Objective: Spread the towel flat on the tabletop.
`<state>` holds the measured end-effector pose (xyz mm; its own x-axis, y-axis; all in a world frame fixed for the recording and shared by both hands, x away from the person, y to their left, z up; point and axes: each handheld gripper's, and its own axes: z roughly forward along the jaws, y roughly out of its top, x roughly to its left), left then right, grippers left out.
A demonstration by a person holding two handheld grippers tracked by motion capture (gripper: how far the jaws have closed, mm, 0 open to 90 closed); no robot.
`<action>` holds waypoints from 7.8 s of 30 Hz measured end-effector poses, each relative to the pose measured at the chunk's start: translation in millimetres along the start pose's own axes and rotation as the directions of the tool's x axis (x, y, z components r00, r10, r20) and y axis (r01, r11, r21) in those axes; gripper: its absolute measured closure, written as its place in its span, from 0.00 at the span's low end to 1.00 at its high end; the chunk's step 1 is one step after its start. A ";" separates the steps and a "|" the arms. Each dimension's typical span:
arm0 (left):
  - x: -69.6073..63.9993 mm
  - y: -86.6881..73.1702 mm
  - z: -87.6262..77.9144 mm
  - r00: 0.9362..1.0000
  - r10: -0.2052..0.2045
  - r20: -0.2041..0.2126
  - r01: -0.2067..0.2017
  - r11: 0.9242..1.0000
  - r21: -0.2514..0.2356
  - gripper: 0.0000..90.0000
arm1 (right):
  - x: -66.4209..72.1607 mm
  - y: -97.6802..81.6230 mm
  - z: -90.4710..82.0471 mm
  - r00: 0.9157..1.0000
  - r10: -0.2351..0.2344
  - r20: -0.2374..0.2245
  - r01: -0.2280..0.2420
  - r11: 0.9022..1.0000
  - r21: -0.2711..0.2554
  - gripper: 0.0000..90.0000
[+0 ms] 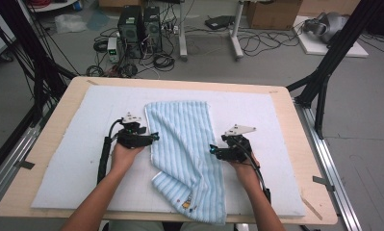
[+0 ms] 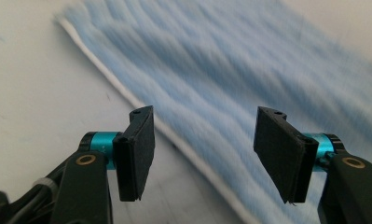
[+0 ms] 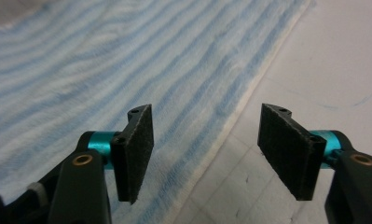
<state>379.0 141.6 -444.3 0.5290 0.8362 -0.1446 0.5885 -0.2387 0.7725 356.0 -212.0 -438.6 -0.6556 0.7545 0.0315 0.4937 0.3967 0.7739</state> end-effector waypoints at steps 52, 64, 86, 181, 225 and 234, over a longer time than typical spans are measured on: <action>35.6 23.5 -2.1 0.999 0.032 0.001 -0.032 0.990 -0.134 0.56 | -38.4 30.2 30.2 0.971 0.139 0.195 -0.124 0.988 -0.092 0.49; 6.8 -5.8 -29.3 0.988 0.093 0.122 -0.067 0.978 -0.198 0.43 | -18.1 5.2 -20.0 0.992 0.106 0.074 -0.099 0.990 -0.099 0.19; -7.2 -18.6 -10.9 0.979 0.165 0.118 -0.164 0.986 -0.015 0.97 | 7.2 -9.6 -2.9 0.999 -0.004 0.048 0.001 0.997 0.073 0.83; -39.6 -101.8 -142.6 0.943 0.098 0.318 -0.099 0.995 -0.011 0.70 | 103.4 -49.8 -99.8 0.994 -0.054 -0.092 0.065 0.990 0.121 0.80; -38.9 -92.6 -103.8 0.933 0.239 0.270 -0.256 0.966 0.030 0.96 | 101.0 -39.2 -44.2 0.980 -0.039 -0.195 0.069 0.986 0.149 0.96; -34.8 -95.6 -107.9 0.950 0.171 0.262 -0.179 0.984 0.005 0.72 | 103.3 -36.4 -49.6 0.982 -0.029 -0.189 0.049 0.993 0.104 0.78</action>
<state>238.4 188.6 -446.4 0.7635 0.6239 -0.1671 0.4874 -0.3868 0.7829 241.9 -174.5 -432.2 -0.7657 0.6302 0.1284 0.5175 0.4853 0.7048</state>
